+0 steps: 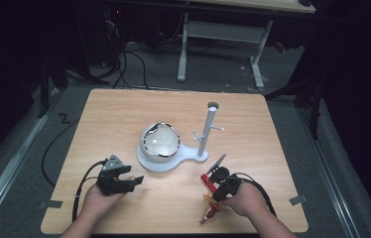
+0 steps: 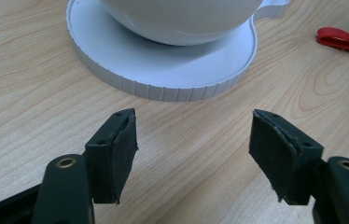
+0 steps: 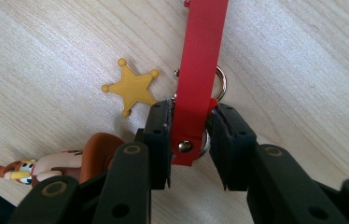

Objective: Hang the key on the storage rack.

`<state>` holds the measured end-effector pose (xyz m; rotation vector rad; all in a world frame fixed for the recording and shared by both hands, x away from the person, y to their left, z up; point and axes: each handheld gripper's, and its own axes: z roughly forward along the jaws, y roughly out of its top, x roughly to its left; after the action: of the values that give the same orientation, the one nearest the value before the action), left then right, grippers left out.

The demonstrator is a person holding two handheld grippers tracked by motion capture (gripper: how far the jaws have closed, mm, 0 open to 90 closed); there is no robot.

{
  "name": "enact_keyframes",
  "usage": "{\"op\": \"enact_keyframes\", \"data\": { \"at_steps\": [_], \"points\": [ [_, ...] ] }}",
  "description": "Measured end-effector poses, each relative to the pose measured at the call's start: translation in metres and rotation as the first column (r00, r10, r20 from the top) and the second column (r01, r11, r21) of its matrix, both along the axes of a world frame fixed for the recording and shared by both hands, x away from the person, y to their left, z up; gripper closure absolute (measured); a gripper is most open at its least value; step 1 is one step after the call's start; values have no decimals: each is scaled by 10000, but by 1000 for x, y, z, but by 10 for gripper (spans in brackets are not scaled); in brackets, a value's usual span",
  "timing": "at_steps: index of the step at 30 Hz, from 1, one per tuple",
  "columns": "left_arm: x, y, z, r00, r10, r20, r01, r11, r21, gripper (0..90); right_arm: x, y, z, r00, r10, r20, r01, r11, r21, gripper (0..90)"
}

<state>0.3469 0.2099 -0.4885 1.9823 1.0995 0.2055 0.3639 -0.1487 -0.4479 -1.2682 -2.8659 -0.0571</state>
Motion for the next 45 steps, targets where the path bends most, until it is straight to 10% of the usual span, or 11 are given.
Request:
{"op": "enact_keyframes", "data": {
  "at_steps": [9,25,45],
  "points": [
    [0,-2,-2,9999,-88,-49,88,10000,42,328,-5,-1,17,9996,138,245,-139,9999,32,709],
    [-2,2,2,10000,16,-26,-17,9998,-209,332,6,-24,93,9915,-353,1249,298,9985,459,709],
    [-2,0,2,9999,-122,44,122,9999,-17,331,9,-25,168,9775,-10,2109,70,9996,-278,710]
  ]
}}
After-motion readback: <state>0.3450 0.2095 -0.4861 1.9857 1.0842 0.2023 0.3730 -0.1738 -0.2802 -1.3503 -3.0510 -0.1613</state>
